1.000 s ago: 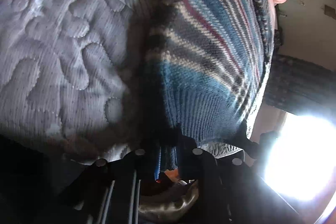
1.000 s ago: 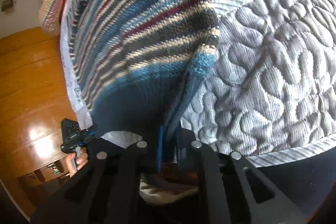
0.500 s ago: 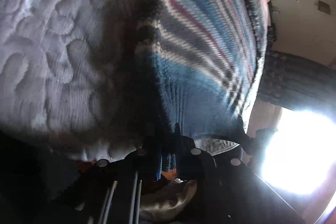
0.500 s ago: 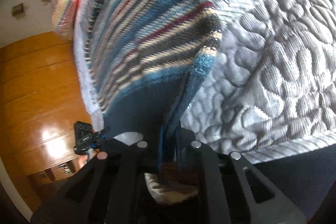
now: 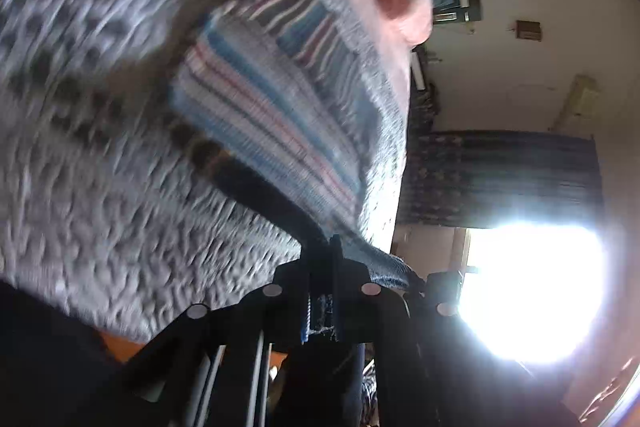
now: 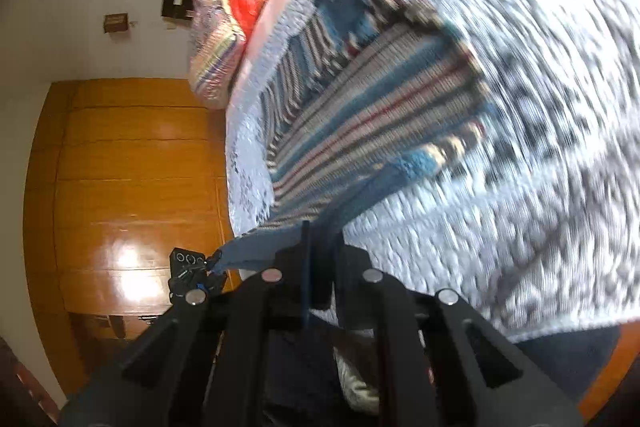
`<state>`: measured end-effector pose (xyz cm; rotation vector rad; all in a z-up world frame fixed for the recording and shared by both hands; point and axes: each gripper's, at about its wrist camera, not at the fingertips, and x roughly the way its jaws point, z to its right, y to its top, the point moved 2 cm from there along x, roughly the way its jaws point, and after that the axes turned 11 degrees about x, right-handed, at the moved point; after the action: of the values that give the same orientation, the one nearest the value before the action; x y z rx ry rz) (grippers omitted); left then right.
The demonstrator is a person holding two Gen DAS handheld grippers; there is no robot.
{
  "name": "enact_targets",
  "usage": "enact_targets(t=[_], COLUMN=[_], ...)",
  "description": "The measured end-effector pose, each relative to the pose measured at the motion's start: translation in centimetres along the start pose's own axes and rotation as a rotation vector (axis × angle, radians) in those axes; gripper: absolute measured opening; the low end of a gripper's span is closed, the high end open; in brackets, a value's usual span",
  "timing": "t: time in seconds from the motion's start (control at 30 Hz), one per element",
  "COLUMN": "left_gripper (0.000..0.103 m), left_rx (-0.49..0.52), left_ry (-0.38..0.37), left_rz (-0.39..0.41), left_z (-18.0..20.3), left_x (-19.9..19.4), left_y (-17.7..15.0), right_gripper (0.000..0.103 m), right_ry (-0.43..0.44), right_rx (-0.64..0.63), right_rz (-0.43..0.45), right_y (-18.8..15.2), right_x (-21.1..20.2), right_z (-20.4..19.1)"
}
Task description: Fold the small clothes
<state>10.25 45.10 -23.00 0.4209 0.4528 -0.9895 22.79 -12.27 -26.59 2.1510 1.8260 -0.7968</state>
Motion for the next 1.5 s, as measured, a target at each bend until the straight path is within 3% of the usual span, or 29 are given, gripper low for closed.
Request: enact_targets(t=[0.17,0.43,0.8,0.87,0.93,1.0,1.03,1.07,1.1,1.13,1.27,1.5], left_gripper=[0.008,0.008,0.009,0.010,0.014,0.027,0.031,0.044,0.055,0.059,0.060,0.060], left_rx=[0.030,0.021,-0.013,-0.004,0.012,0.044,0.073,0.104,0.135,0.174,0.265,0.391], left_ry=[0.016,0.079,0.187,0.200,0.205,0.189,0.185,0.193,0.204,0.216,0.253,0.371], left_rz=[0.013,0.001,-0.063,-0.067,-0.069,-0.064,-0.052,-0.030,-0.006,0.017,0.020,-0.076], left_z=[1.4,-0.2,-5.7,-6.4,-6.8,-6.5,-6.2,-5.8,-5.5,-5.2,-4.8,-4.5], left_x=[0.9,4.0,12.2,13.2,13.7,13.5,13.2,12.8,12.3,11.8,11.9,14.6], left_y=[5.1,13.6,22.5,23.3,23.9,24.1,24.0,24.1,24.1,24.2,24.6,25.6], right_gripper=[0.008,0.007,0.008,0.012,0.014,0.020,0.028,0.043,0.052,0.060,0.058,0.057], right_ry=[-0.010,-0.070,-0.204,-0.206,-0.200,-0.151,-0.134,-0.124,-0.118,-0.108,-0.125,-0.253], right_rx=[-0.054,-0.083,-0.023,-0.026,-0.026,-0.033,-0.048,-0.083,-0.105,-0.117,-0.194,-0.281], right_rz=[0.024,0.035,0.019,0.017,0.004,-0.009,-0.003,0.014,0.029,0.040,0.082,0.044], right_y=[4.1,12.0,22.9,24.1,24.8,24.8,24.7,24.6,24.5,24.5,24.8,25.5], right_x=[1.0,5.1,13.1,14.0,14.4,14.0,13.6,13.0,12.6,12.2,11.4,14.1], right_z=[-3.5,-6.2,-3.0,-2.4,-2.1,-2.4,-2.7,-3.1,-3.4,-3.6,-4.1,-3.0])
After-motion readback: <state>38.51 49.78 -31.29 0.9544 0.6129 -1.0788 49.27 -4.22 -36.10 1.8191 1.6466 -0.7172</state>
